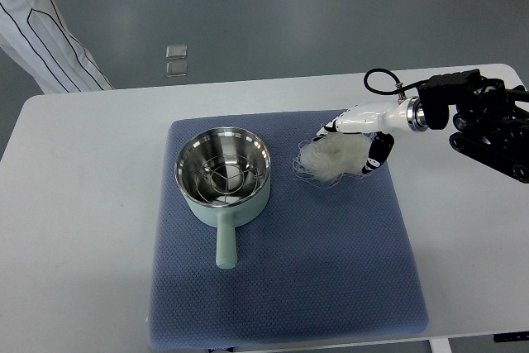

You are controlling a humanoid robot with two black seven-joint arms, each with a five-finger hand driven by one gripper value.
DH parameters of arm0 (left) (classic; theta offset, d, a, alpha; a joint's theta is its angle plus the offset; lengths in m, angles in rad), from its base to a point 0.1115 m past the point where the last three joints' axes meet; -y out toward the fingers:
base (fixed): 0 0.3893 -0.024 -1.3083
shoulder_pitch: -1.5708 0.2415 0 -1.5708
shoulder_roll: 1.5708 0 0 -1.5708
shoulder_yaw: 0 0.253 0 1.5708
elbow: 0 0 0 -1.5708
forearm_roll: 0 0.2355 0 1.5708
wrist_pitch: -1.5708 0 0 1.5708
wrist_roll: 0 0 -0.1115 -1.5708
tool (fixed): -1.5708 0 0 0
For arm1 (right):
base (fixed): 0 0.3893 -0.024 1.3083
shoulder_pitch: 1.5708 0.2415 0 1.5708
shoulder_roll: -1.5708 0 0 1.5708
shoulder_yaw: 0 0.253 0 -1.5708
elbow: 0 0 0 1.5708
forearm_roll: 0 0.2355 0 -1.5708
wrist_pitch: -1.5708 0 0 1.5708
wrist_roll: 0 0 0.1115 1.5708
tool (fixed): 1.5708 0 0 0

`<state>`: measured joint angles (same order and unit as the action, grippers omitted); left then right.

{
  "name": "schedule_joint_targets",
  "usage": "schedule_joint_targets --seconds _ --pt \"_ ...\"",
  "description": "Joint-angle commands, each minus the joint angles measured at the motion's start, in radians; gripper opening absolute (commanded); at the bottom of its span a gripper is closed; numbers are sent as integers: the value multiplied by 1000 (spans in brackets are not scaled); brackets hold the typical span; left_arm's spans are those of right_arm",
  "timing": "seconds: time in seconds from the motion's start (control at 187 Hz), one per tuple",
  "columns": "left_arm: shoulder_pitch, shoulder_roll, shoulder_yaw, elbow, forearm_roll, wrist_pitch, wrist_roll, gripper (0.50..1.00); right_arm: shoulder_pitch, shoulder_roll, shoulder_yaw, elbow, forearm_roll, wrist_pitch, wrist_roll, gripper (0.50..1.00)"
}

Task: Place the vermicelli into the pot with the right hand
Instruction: 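Close the right hand fingers around the vermicelli bundle, then lift the vermicelli with the right hand above the mat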

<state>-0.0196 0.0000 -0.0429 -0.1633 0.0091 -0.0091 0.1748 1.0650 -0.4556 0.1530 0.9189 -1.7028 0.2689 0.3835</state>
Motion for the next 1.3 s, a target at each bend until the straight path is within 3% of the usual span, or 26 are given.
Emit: schedule_joint_targets --seconds 0.0,0.129,0.423,0.509,0.777,1.297 --pt "0 0 0 -1 0 0 0 1000 0 8 2 -3 2 -2 0 907" --pt "0 0 0 -1 0 0 0 1000 -14 20 2 -5 0 -20 0 901" --pt "0 0 0 -1 0 0 0 1000 -28 48 2 -32 -3 -43 -14 825" --pt "0 0 0 -1 0 0 0 1000 -30 60 0 -49 -3 -43 -18 782" --pt "1 0 0 -1 0 0 0 1000 -37 63 5 -69 -3 -45 -41 582" --pt "0 0 0 -1 0 0 0 1000 85 37 117 -68 41 -30 -31 582"
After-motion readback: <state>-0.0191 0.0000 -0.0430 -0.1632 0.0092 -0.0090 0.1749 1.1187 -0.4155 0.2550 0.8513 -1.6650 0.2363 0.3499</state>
